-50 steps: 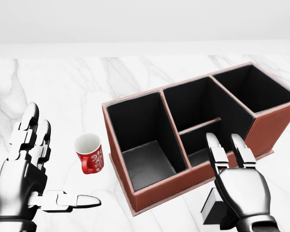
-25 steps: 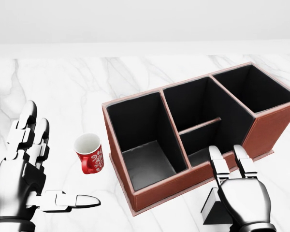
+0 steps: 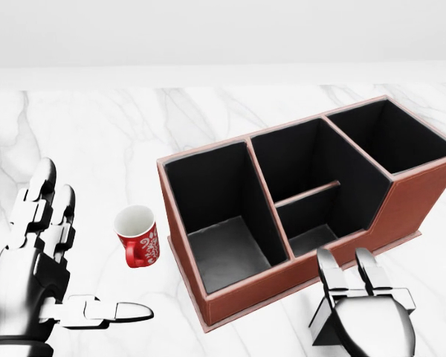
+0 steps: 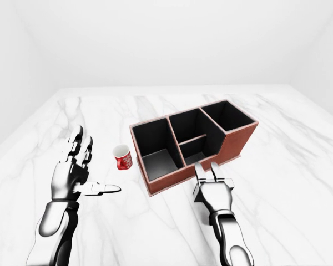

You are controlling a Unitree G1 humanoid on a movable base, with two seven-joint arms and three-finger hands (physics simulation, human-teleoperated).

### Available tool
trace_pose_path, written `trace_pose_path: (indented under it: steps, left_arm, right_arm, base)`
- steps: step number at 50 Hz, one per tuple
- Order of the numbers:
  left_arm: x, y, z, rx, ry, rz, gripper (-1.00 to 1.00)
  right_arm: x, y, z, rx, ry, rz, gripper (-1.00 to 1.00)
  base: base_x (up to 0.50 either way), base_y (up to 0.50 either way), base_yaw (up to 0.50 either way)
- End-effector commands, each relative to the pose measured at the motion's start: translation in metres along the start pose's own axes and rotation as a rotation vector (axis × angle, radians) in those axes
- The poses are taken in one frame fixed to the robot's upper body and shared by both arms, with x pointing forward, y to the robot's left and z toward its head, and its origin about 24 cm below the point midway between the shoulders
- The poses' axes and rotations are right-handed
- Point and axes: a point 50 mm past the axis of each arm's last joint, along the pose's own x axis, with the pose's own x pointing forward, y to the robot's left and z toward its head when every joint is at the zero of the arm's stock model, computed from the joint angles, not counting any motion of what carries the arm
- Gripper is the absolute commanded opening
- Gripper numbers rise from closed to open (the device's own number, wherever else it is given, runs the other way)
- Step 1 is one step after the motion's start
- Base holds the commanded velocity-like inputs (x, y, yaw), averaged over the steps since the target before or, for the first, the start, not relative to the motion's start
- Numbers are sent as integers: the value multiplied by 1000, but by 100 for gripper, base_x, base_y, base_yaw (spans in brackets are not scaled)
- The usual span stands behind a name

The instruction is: Pick up the book and place it in the left compartment of the caddy.

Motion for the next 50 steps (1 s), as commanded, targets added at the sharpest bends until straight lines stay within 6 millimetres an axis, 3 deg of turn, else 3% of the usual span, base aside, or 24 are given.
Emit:
trace_pose_path:
  steps: [1,11,12,13,14,26,35,43,46,50]
  left_arm:
    - [-2,0,-1,-1,7,1,100]
    - [-3,0,-4,-3,21,3,100]
    - [-4,1,-3,-3,20,4,100]
    - [-5,2,-3,-3,18,6,100]
    - [-5,2,-3,-3,18,7,100]
    - [-1,3,-2,-3,10,7,100]
    - [1,3,4,2,-18,6,100]
    - [2,4,9,5,-41,4,100]
    - [2,4,9,5,-39,5,100]
    - [1,5,10,6,-42,8,100]
  right_arm:
    - [-9,7,-19,-78,112,69,100]
    - [-6,12,-32,-105,169,93,100]
    - [-7,13,-34,-109,171,94,84]
    - [-7,14,-35,-115,175,99,-31]
    - [-7,14,-35,-115,174,104,-100]
    - [-4,20,-29,-118,168,148,-100]
    - [8,14,-33,-93,124,80,-100]
    - [5,-15,-32,-57,71,-5,-100]
    - [-8,-34,-43,-27,114,-48,-100]
    - [-42,-51,-91,30,289,-96,-100]
  base:
    - [0,0,0]
    - [0,0,0]
    - [0,0,0]
    - [0,0,0]
    - [0,0,0]
    - [0,0,0]
    - [0,0,0]
    - [0,0,0]
    - [0,0,0]
    - [0,0,0]
